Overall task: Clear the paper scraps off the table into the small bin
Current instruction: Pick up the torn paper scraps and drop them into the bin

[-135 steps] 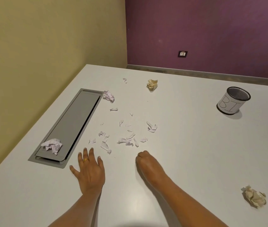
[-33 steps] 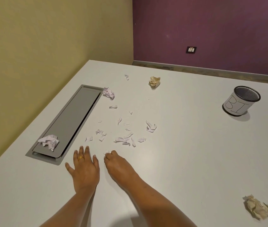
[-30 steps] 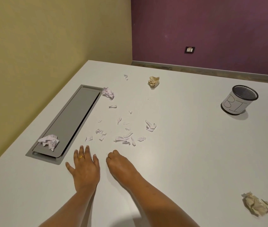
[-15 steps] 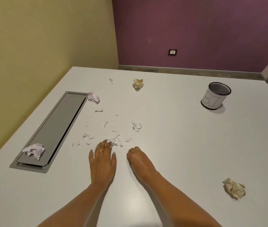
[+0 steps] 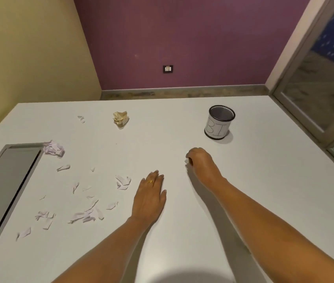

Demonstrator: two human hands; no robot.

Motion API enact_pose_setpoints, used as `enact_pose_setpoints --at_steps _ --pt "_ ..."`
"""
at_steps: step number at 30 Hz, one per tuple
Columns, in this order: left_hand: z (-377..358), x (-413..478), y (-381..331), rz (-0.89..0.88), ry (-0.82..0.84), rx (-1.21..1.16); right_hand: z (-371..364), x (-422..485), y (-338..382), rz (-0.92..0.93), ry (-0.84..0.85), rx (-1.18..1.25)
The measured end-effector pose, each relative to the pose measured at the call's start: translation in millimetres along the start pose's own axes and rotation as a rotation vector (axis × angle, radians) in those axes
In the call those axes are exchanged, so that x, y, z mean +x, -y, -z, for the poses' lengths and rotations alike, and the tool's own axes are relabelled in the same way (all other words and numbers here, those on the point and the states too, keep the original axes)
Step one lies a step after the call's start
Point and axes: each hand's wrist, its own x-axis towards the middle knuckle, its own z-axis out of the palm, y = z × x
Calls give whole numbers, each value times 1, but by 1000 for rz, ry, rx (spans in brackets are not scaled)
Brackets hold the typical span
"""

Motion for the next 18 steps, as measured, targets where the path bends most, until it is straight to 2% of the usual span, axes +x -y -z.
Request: enact_pose_setpoints --at_steps 7,11,15,18 --pt "-10 36 -2 -34 45 20 62 73 -39 -200 -255 14" --pt "-15 36 -1 -33 7 40 75 98 -51 -288 -241 140" --pt "-19 35 2 -48 -16 57 79 113 -61 -381 -263 40" --pt "-20 35 3 -49 -26 51 79 117 -64 -363 -279 -37"
